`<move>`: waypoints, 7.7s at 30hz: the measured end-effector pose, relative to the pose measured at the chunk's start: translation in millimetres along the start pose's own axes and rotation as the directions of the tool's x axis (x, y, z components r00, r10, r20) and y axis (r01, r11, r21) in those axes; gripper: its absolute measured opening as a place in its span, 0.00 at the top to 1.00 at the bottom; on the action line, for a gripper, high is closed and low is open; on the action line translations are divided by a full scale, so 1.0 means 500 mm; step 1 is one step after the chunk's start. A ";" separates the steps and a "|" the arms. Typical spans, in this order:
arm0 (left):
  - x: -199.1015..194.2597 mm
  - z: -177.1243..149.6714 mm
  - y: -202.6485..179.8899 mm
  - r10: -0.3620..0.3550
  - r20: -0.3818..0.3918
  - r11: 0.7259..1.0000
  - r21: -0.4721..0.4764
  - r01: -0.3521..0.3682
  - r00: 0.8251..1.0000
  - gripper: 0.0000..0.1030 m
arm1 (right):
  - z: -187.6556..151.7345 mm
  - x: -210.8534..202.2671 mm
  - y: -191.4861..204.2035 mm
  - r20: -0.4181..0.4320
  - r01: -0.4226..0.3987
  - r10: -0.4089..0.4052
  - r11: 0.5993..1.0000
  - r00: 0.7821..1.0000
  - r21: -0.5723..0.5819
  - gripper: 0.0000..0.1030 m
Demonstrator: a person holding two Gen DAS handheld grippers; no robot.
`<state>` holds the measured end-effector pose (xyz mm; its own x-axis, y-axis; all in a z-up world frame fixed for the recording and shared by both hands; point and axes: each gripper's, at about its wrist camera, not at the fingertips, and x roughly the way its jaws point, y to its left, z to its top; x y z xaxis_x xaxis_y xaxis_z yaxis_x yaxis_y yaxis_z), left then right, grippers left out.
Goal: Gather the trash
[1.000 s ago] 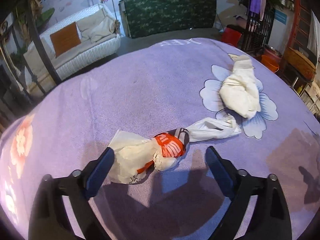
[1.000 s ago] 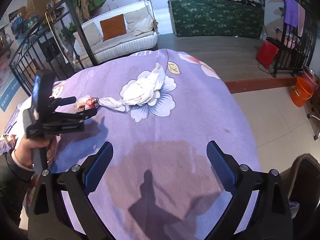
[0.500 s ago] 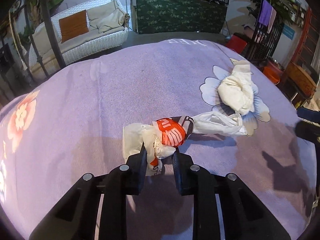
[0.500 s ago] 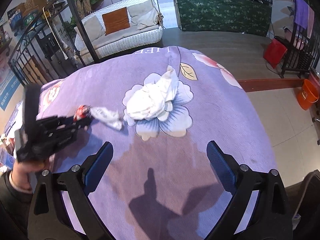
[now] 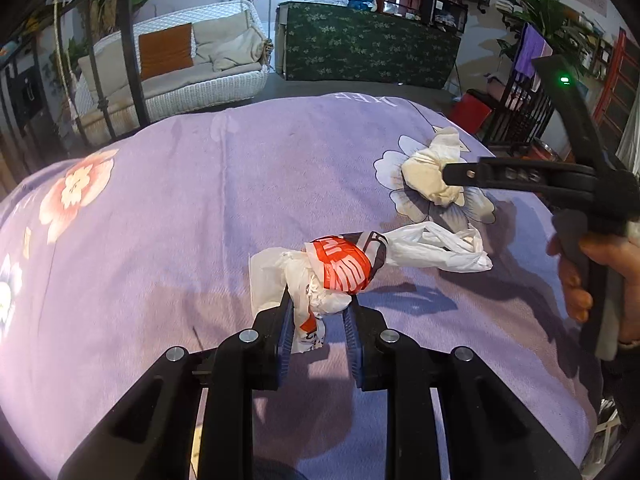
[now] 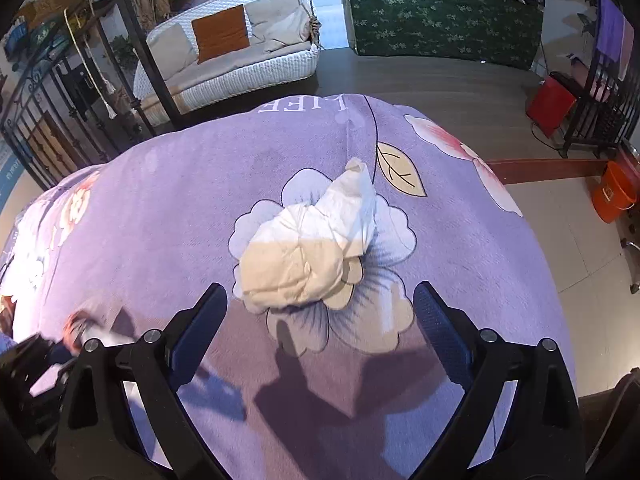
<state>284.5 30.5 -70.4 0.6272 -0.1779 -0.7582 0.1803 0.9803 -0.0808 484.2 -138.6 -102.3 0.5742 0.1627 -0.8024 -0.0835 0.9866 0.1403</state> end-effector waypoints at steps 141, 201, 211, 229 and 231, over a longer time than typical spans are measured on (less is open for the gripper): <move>0.015 -0.204 -0.814 -0.426 -0.346 0.688 0.477 0.547 0.836 0.78 | -0.674 -0.623 -0.615 0.119 0.366 -0.595 0.627 0.795 0.688 0.16; -0.325 -0.235 -0.282 -0.149 0.356 0.989 0.058 0.138 0.923 0.06 | -0.649 -0.597 -0.040 0.447 0.349 -0.442 0.895 0.777 0.278 0.05; -0.330 -0.241 -0.268 -0.132 0.371 0.991 0.049 0.123 0.919 0.06 | -0.647 -0.613 -0.031 0.472 0.363 -0.455 0.890 0.756 0.277 0.05; -0.332 -0.244 -0.268 -0.128 0.375 0.992 0.047 0.119 0.918 0.06 | -0.648 -0.611 -0.034 0.467 0.366 -0.465 0.884 0.752 0.290 0.05; -0.333 -0.246 -0.270 -0.127 0.377 0.992 0.050 0.117 0.918 0.06 | -0.649 -0.610 -0.035 0.466 0.365 -0.465 0.884 0.753 0.292 0.05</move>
<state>62.5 -61.8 -12.7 0.8382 -0.3198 -0.4418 0.2895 0.9474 -0.1366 46.2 -201.1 -48.1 0.8506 -0.3421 -0.3993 0.3732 0.9277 0.0004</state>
